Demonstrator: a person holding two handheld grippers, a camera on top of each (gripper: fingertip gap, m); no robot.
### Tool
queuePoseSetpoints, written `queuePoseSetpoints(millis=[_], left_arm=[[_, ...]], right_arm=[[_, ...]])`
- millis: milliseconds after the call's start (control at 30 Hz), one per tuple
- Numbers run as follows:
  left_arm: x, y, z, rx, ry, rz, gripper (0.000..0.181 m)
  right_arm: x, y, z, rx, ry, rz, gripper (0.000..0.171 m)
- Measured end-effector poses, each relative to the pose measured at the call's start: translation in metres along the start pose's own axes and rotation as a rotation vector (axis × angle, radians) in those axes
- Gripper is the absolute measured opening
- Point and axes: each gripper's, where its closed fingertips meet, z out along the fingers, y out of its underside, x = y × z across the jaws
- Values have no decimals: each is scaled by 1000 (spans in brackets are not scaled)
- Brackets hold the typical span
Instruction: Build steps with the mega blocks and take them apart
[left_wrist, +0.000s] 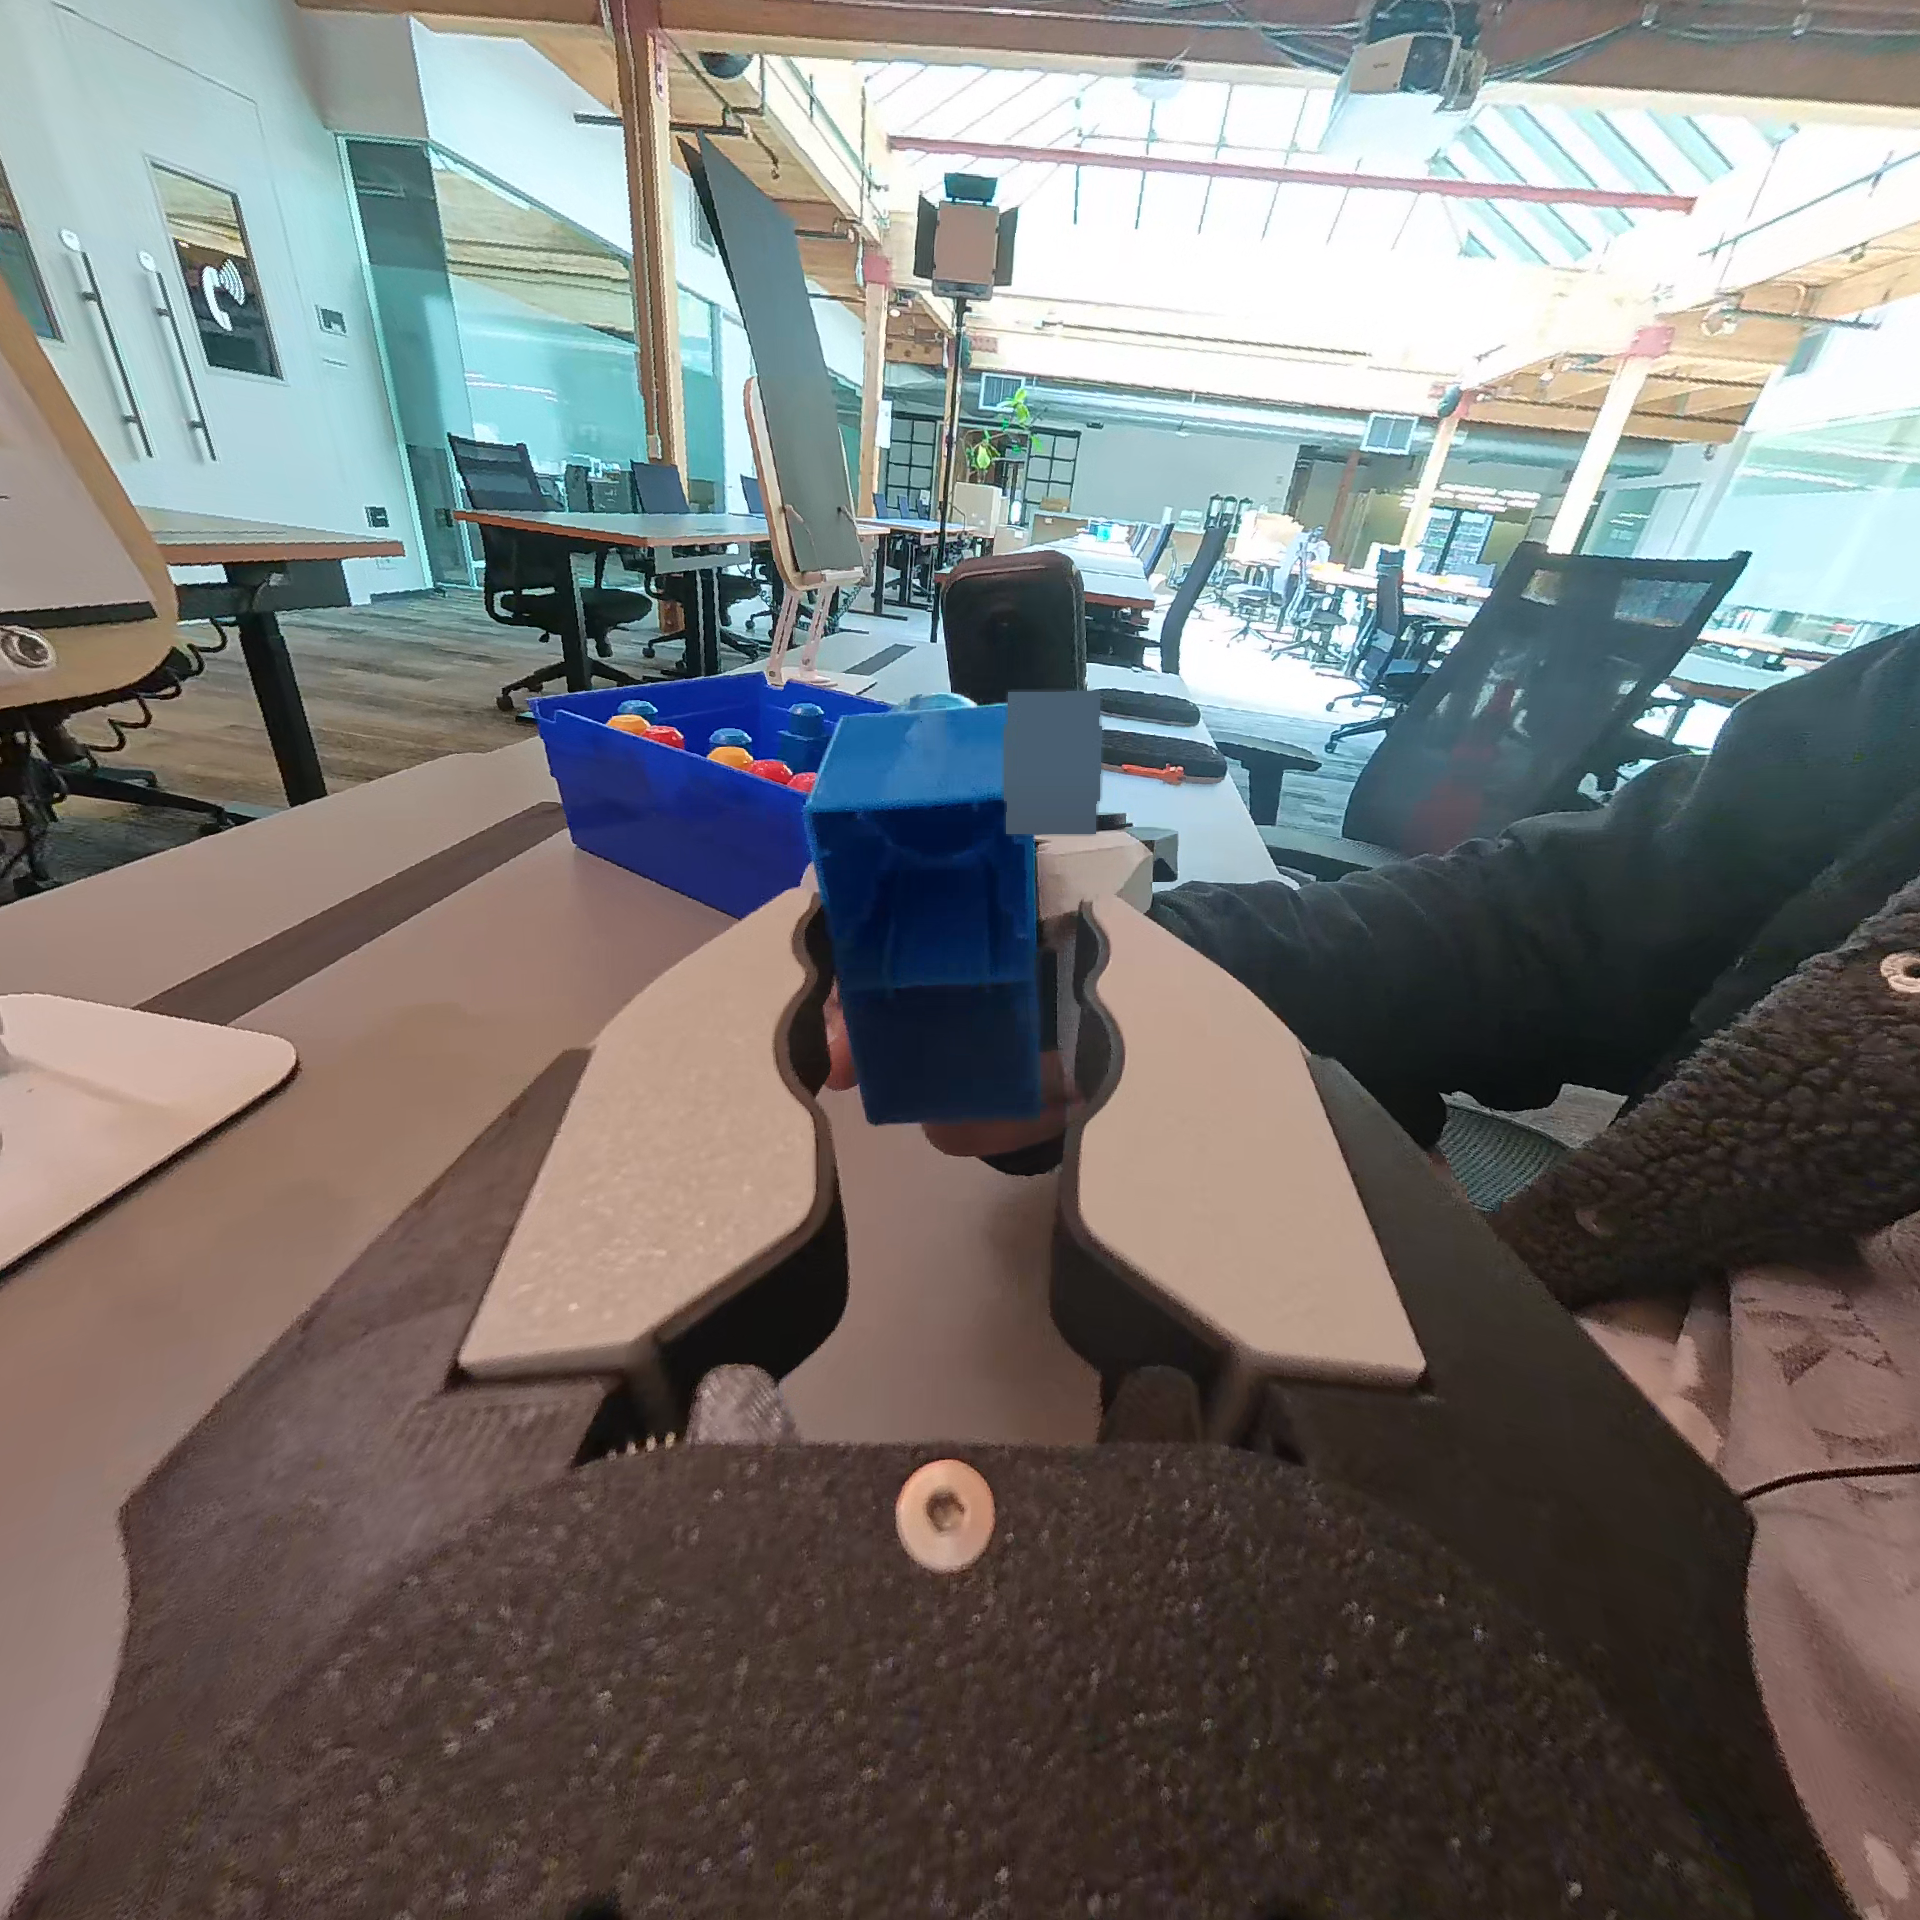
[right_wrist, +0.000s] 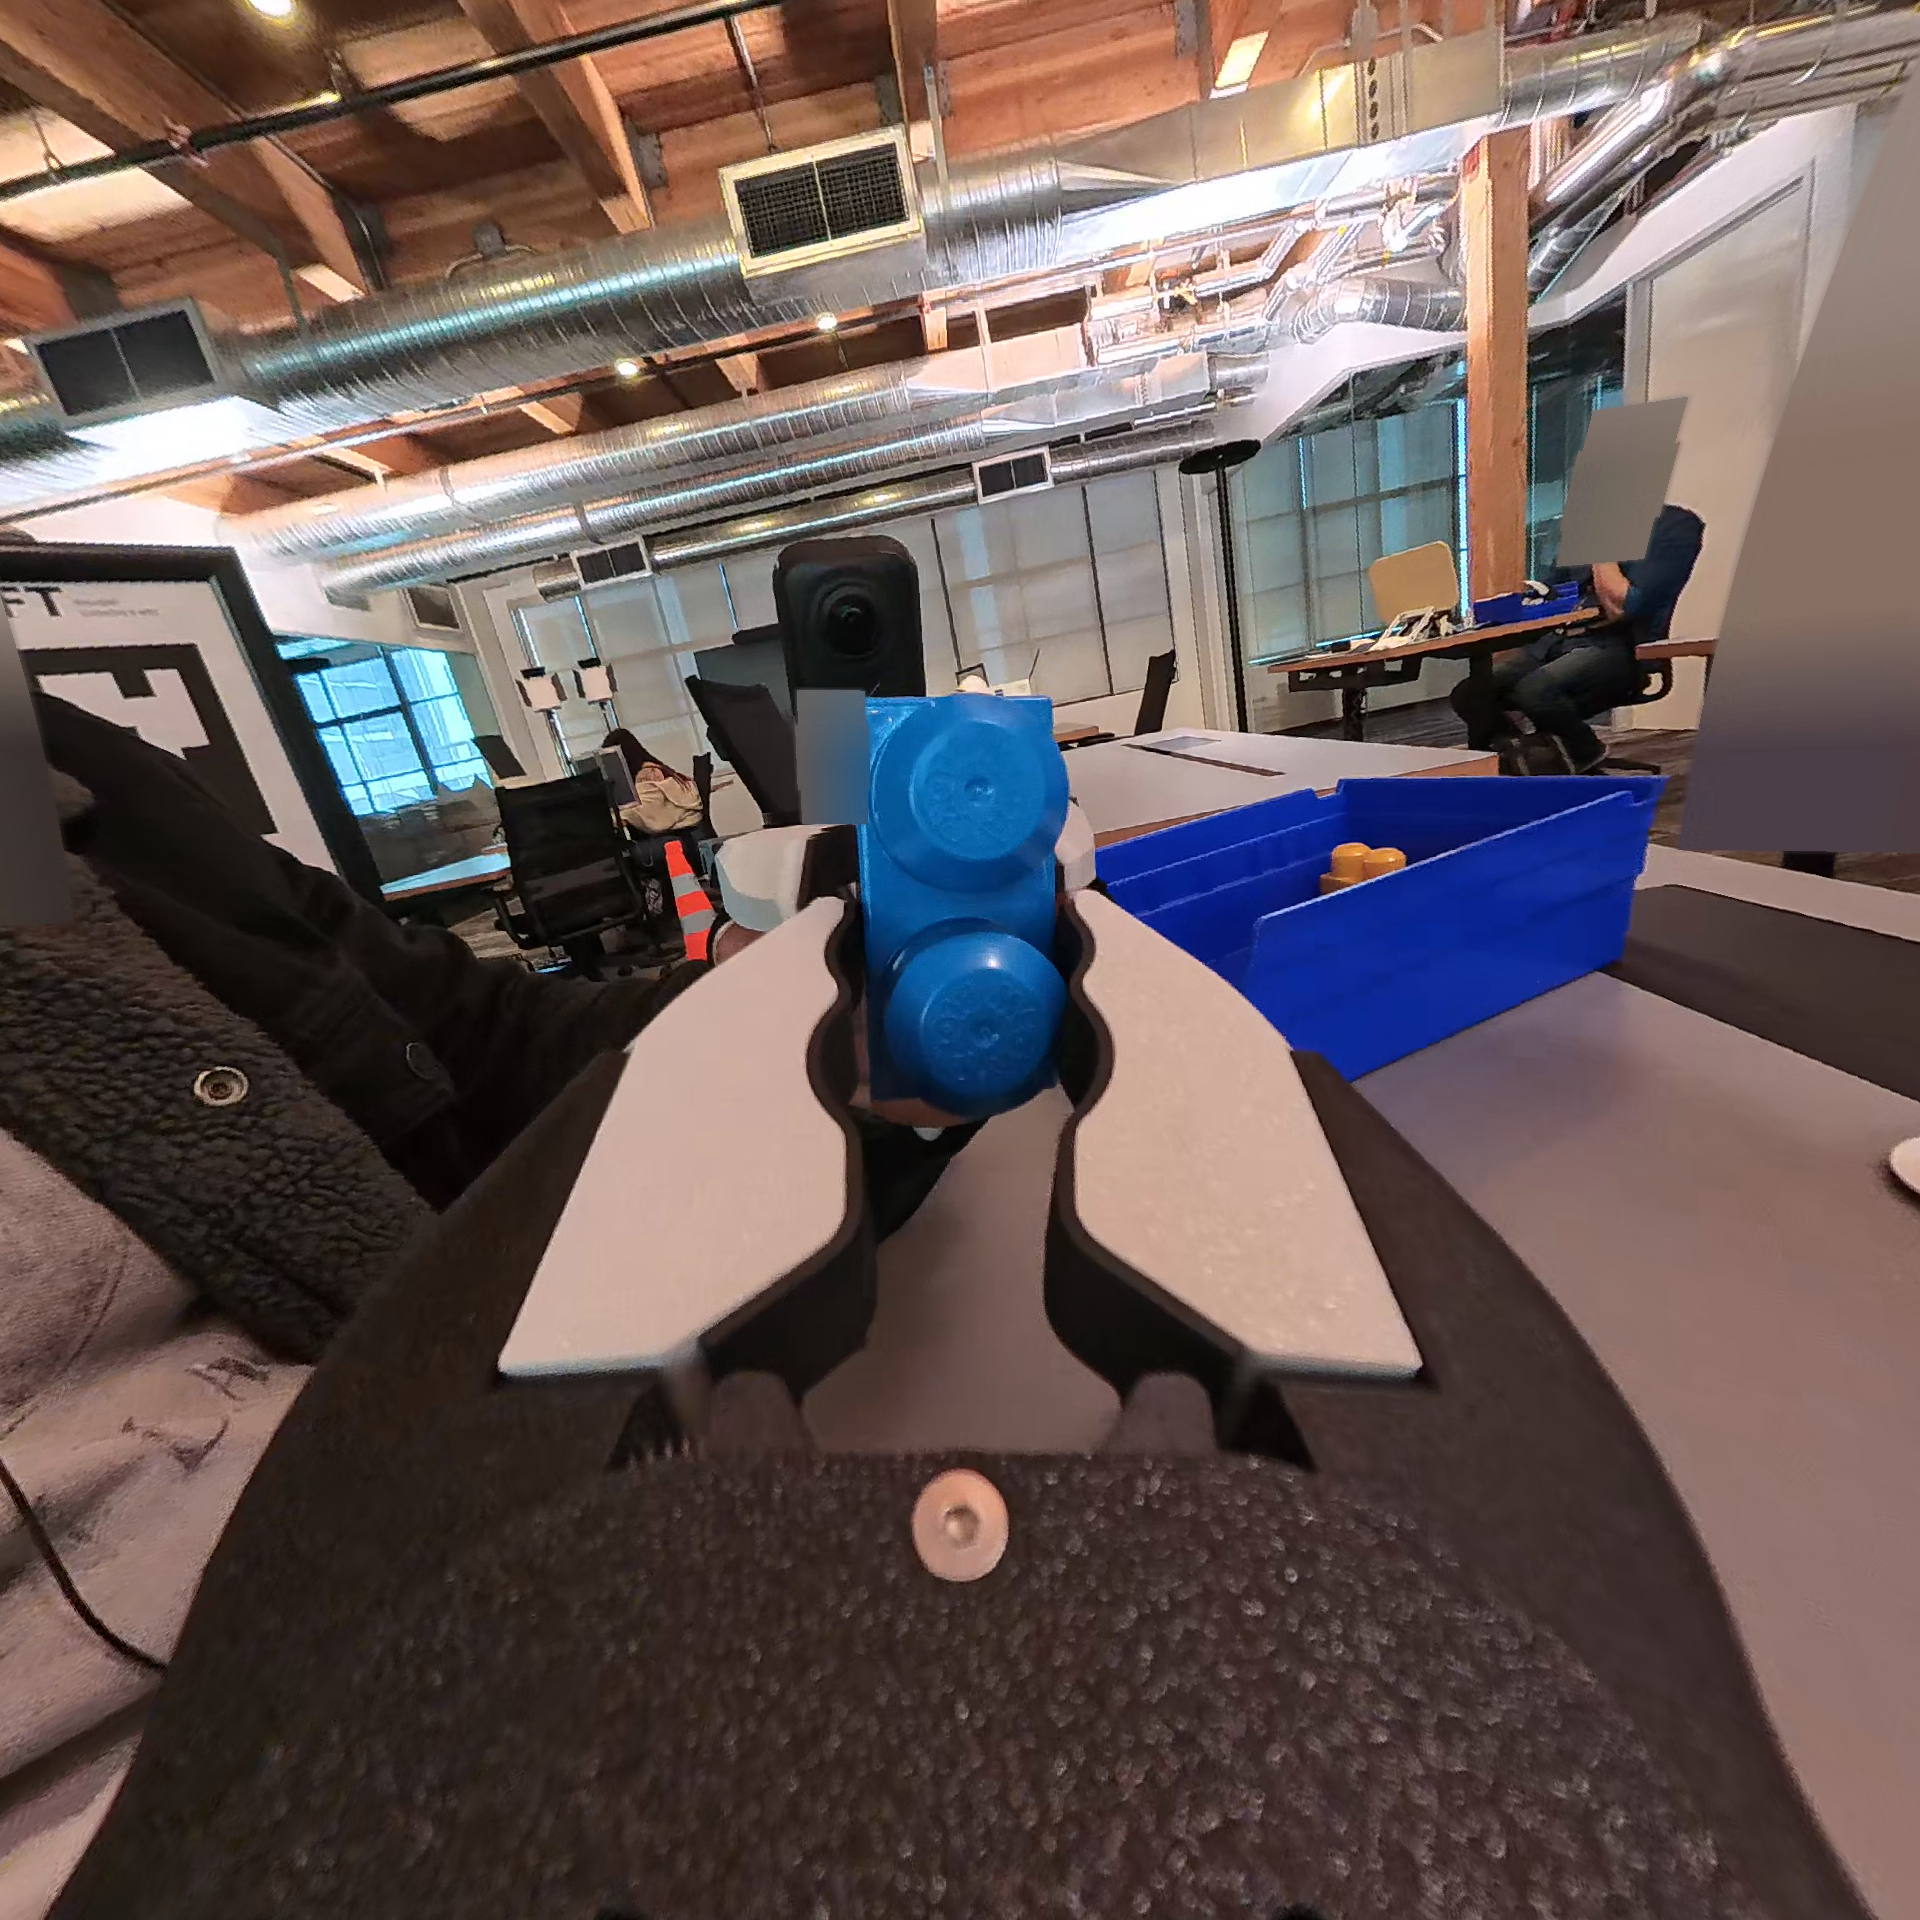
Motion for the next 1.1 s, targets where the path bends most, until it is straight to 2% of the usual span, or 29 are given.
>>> queuePoseSetpoints(millis=[400, 1100], left_arm=[[0, -7, -3, 65, 25, -70, 37], [1, -7, -1, 102, 25, -79, 36]], right_arm=[[-2, 13, 4, -72, 19, -92, 35], [-6, 2, 8, 24, 30, -40, 35]])
